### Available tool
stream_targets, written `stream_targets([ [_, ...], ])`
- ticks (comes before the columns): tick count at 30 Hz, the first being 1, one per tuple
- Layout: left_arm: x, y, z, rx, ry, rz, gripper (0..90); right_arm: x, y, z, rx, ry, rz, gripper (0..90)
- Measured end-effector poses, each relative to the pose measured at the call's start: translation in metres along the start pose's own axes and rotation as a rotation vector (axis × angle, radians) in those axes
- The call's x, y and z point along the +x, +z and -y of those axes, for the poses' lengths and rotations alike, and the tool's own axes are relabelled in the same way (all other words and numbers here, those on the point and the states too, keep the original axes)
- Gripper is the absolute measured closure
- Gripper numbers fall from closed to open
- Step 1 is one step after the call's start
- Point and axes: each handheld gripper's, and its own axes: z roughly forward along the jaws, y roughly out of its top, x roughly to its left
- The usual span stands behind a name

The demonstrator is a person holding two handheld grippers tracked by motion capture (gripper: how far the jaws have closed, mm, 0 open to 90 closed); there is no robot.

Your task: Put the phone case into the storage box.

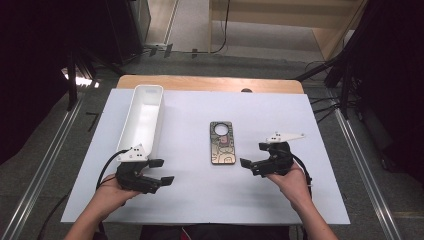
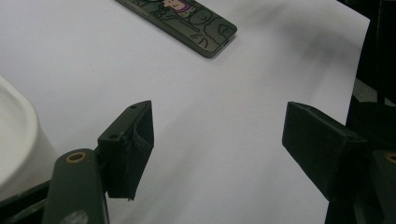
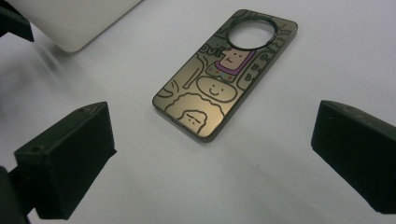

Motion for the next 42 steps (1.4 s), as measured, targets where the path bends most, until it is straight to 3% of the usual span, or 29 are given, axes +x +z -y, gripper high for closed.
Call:
stream_targets([
  [11,0.001,-0.001,0.000,-0.001,-0.001,0.000,25.1,0.004,0.014,-0.012,0.013,-0.004,0.016,0.0],
  [19,0.000,0.000,0.000,-0.004,-0.004,0.002,25.1,0.006,0.024,-0.020,0.000,0.039,0.029,0.0],
  [42,0.000,0.002,-0.001,0.006,-0.001,0.012,25.1,0.010,0.072,-0.037,0.008,0.088,0.125,0.0],
])
